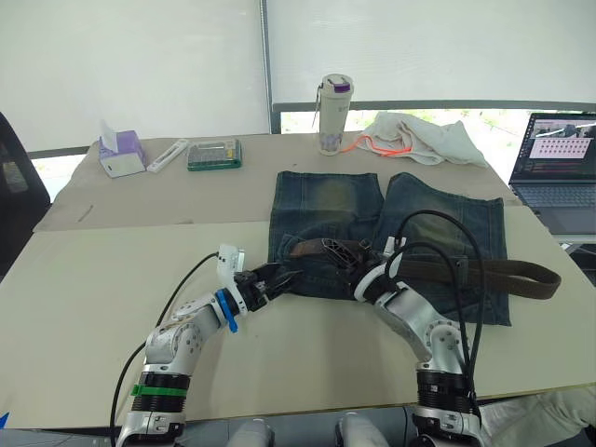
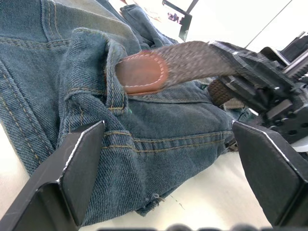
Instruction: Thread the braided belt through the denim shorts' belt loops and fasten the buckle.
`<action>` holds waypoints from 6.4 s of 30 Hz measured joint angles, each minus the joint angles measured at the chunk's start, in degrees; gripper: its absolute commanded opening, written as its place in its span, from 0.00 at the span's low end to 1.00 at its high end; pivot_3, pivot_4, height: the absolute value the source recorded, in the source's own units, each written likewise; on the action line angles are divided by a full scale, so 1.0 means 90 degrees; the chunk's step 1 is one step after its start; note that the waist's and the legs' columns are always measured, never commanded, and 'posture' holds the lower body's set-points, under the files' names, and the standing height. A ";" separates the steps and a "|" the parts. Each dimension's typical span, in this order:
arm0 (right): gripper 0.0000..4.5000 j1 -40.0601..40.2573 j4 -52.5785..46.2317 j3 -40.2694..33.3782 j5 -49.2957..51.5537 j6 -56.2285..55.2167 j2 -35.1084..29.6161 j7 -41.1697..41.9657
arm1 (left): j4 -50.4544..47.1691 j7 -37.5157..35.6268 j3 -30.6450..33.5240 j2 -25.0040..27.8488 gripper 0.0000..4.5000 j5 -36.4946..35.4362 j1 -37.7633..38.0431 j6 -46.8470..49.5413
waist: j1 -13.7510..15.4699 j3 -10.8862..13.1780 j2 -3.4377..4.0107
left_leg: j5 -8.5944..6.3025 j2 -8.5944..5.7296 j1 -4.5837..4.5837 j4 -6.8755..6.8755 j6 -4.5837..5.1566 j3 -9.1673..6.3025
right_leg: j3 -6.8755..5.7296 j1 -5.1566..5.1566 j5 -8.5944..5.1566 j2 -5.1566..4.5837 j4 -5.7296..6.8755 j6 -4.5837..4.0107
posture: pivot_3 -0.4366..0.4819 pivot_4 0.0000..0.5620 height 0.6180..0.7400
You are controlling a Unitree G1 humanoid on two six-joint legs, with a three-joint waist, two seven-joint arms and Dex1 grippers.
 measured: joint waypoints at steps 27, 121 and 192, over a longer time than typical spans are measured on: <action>0.00 -0.0199 0.0912 0.0831 -0.2773 -0.0723 -0.0553 0.3148 | 0.0032 -0.1085 -0.0518 0.0879 0.99 0.1117 -0.0129 -0.1899 | -0.0076 0.0000 0.0001 | 0.0000 0.0003 0.0003 -0.0003 -0.0001 0.0003 | 0.0000 -0.0001 0.0000 0.0005 0.0000 -0.0003 | 0.48 0.27 1.00; 0.00 -0.0948 0.1248 0.0852 -0.4817 -0.0310 0.0503 0.3473 | 0.1602 -0.0042 0.1664 0.0131 0.73 -0.1603 -0.0724 0.1373 | -0.0094 -0.0031 -0.0008 | -0.0002 0.0003 0.0008 -0.0006 -0.0004 -0.0029 | 0.0000 -0.0026 0.0003 -0.0004 0.0024 -0.0008 | 0.48 0.27 1.00; 0.50 0.0277 0.1465 -0.0296 -0.6378 -0.0077 -0.5170 0.5337 | 0.5240 0.3664 0.1872 0.1725 0.00 0.2619 -0.2018 -0.4343 | 0.0115 -0.0009 -0.0048 | -0.0006 -0.0007 0.0005 0.0005 -0.0013 0.0021 | -0.0009 0.0002 0.0003 -0.0016 0.0002 -0.0001 | 0.48 0.27 1.00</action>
